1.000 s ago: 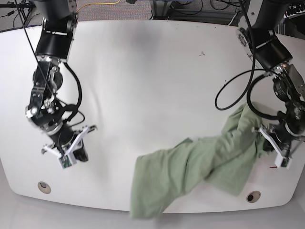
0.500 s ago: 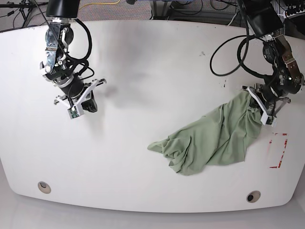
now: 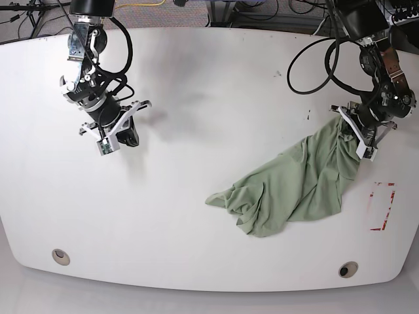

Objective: Fold the T-shirt properly
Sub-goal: 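Release the shirt with the right gripper and move it toward the bunched cloth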

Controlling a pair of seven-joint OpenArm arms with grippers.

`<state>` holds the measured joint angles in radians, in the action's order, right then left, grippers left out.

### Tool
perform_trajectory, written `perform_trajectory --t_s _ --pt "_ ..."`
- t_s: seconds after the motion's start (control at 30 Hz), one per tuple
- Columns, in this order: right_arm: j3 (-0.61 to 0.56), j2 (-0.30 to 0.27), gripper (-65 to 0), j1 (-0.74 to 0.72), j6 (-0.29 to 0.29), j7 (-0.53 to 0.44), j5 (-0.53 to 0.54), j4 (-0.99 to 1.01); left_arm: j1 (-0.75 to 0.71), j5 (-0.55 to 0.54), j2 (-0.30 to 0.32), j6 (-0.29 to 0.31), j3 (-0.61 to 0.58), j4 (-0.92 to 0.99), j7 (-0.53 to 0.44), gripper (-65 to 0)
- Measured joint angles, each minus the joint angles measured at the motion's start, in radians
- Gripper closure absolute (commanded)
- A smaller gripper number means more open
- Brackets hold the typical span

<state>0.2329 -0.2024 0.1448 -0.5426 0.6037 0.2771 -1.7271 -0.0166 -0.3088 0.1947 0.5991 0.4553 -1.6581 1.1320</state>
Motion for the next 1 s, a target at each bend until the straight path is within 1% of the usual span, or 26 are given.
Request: perform_trajectory --t_s 0.07,0.13,0.2,0.27,0.3,0.33,0.47,0.57,0.7,0.77,0.87,1.0 --pt "-0.017 0.000 -0.3 -0.013 0.000 0.004 -0.004 0.001 -0.003 0.000 0.001 0.000 0.000 0.000 0.000 -0.4" --pt "-0.051 0.000 -1.4 -0.037 0.016 0.006 -0.011 0.001 -0.013 -0.003 0.002 0.000 0.000 -0.002 -0.003 -0.4" --pt "-0.086 0.003 -4.9 -0.063 0.017 0.004 -0.010 0.002 -0.026 -0.003 0.003 0.000 0.000 -0.006 -0.004 -0.4" --pt "-0.121 0.008 -12.2 -0.088 0.013 -0.002 0.000 0.002 -0.047 -0.003 0.003 0.000 0.000 -0.019 -0.004 -0.4" --pt "-0.135 0.010 -14.1 -0.094 0.013 -0.004 0.000 0.002 -0.054 -0.003 0.003 0.000 0.000 -0.026 -0.004 -0.4" --pt "-0.153 0.012 -18.9 -0.103 0.010 -0.006 0.001 0.005 -0.066 -0.003 0.003 0.000 0.000 -0.035 -0.004 -0.4" --pt "-0.215 0.013 -30.6 -0.129 0.010 0.000 -0.001 0.029 -0.109 -0.001 0.006 0.000 0.000 -0.074 -0.003 -0.4" --pt "-0.246 0.023 -38.2 -0.150 0.010 0.003 -0.002 0.054 -0.144 -0.003 0.002 0.000 -0.003 -0.103 -0.004 -0.4" --pt "-0.277 0.048 -46.6 -0.185 0.014 0.002 -0.010 0.085 -0.198 0.002 0.008 -0.004 -0.057 -0.134 -0.003 -0.4" --pt "-0.294 0.061 -49.3 -0.201 0.014 0.000 -0.007 0.098 -0.225 0.001 0.005 -0.003 -0.088 -0.152 -0.004 -0.4" --pt "-0.333 0.064 -52.2 -0.219 0.012 0.000 0.000 0.116 -0.264 -0.003 0.001 0.000 -0.123 -0.176 -0.004 -0.4" --pt "-0.385 0.056 -51.7 -0.249 0.010 0.004 -0.005 0.158 -0.304 -0.004 0.000 0.000 -0.149 -0.187 -0.004 -0.4"
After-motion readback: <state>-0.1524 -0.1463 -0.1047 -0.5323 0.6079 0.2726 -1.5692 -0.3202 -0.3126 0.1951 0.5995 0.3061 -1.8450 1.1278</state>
